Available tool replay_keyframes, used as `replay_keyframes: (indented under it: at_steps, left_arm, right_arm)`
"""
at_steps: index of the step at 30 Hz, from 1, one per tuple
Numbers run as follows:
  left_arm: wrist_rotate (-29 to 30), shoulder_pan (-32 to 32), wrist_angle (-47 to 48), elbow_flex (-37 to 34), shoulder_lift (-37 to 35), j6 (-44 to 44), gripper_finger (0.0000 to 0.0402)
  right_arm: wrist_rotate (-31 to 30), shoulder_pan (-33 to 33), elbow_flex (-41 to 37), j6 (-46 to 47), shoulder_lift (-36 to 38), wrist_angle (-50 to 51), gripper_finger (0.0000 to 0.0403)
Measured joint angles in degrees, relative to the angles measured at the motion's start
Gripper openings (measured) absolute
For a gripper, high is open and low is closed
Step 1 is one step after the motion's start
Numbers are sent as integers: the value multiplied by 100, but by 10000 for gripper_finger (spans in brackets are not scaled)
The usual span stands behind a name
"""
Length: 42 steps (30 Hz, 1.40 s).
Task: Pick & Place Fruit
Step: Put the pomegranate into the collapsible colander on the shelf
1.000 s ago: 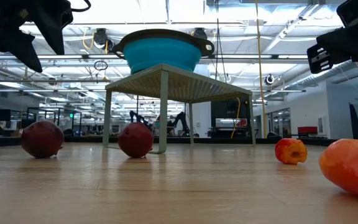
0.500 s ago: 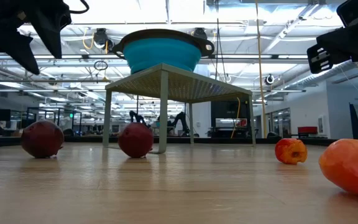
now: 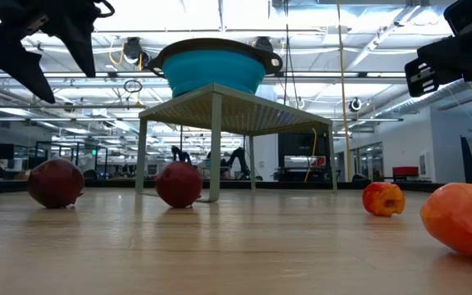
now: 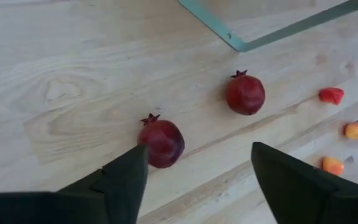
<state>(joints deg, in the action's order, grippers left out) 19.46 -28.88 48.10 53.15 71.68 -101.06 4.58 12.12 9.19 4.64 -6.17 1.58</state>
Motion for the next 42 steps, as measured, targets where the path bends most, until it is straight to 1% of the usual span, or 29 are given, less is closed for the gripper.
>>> replay_keyframes:
  at_steps: [5,10,13,23,32,36,40,42]
  left_arm:
    - [3,0,-16,0,2,23,328]
    - [7,0,-18,0,121,170,347]
    - [-40,0,-25,0,327,201,349]
    - [-564,32,-152,0,1153,151,349]
    - [-666,298,-236,0,1366,194,349]
    - [-858,390,-333,0,1496,200,349]
    - [-1114,459,-500,0,1678,414,349]
    - [-1152,470,-527,0,1748,454,349]
  right_arm:
    - [-1,-1,0,0,2,1,0]
    - [0,0,0,0,1,2,0]
    - [-2,-1,0,0,2,2,0]
    - [-2,0,0,0,2,2,0]
    - [-2,0,0,0,2,2,0]
    - [-2,-1,0,0,2,2,0]
    - [-2,0,0,0,2,1,0]
    - [-2,-1,0,0,2,2,0]
